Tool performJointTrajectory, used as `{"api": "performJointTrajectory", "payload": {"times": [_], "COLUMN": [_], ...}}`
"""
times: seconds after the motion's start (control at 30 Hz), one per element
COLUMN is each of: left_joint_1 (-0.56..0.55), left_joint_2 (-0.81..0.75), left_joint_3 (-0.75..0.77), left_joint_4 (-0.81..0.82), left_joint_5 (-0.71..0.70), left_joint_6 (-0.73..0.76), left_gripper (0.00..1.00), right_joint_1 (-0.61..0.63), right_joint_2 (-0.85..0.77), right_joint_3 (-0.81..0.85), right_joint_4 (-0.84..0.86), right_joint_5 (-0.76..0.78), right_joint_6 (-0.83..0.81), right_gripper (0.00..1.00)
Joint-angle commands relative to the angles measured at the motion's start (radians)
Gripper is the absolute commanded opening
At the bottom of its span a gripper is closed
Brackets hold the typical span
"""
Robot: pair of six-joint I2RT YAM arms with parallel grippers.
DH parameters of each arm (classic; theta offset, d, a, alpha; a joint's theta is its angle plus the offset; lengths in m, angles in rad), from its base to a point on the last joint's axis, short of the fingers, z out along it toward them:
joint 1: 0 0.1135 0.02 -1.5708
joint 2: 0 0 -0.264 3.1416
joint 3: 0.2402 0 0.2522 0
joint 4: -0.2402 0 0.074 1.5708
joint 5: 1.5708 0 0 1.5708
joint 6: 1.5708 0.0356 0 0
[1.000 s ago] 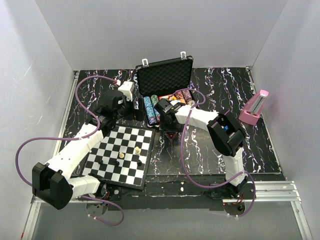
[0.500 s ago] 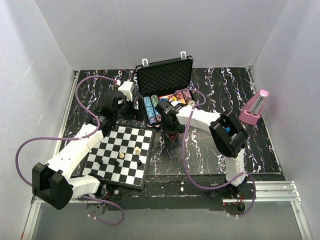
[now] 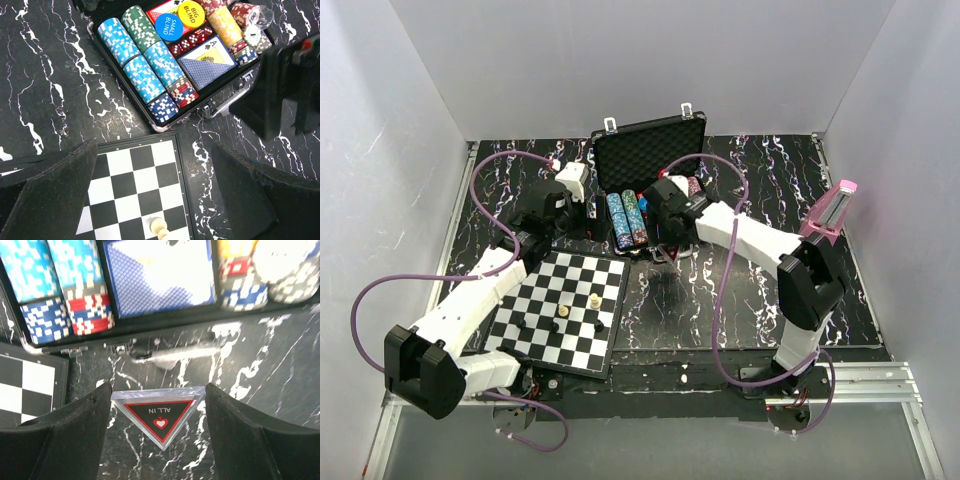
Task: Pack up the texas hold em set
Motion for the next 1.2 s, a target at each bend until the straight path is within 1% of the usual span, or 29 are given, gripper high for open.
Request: {"api": "performJointTrajectory", "payload": {"times": [0.0,0.2,0.37,0.53,0.67,0.87,1.17], "left_joint_1": [0.006,0.007,0.009,0.009,0.009,0.009,0.009], "left_joint_2": [-0.038,-0.047,-0.048,-0.050,-0.050,-0.051,-0.051], "left_joint_3": [-0.003,-0.009,-0.009,-0.009,-0.009,-0.007,-0.007], "left_joint_4": [0.002,0.002,0.002,0.000,0.002,0.000,0.002], "left_joint_5": [-0.015,-0.021,-0.025,-0.028,-0.029,-0.028,-0.026], "left_joint_6": [0.015,0.016,0.019,0.021,0.022,0.022,0.021], "left_gripper": [0.98,0.98,0.98,0.98,0.98,0.98,0.98], "right_joint_1": [-0.085,-0.194,-0.214,-0.217,-0.217,-0.214,-0.180], "right_joint_2": [0.014,0.135,0.267,0.368,0.419,0.451,0.454], "right_joint_3": [0.116,0.280,0.452,0.560,0.598,0.598,0.552], "right_joint_4": [0.044,0.081,0.016,-0.029,-0.049,-0.058,-0.035], "right_joint_5": [-0.042,-0.178,-0.208,-0.205,-0.189,-0.194,-0.181], "right_joint_6": [-0.207,-0.343,-0.385,-0.390,-0.390,-0.370,-0.331], "right_gripper": [0.52,0.52,0.52,0.52,0.52,0.52,0.52]}}
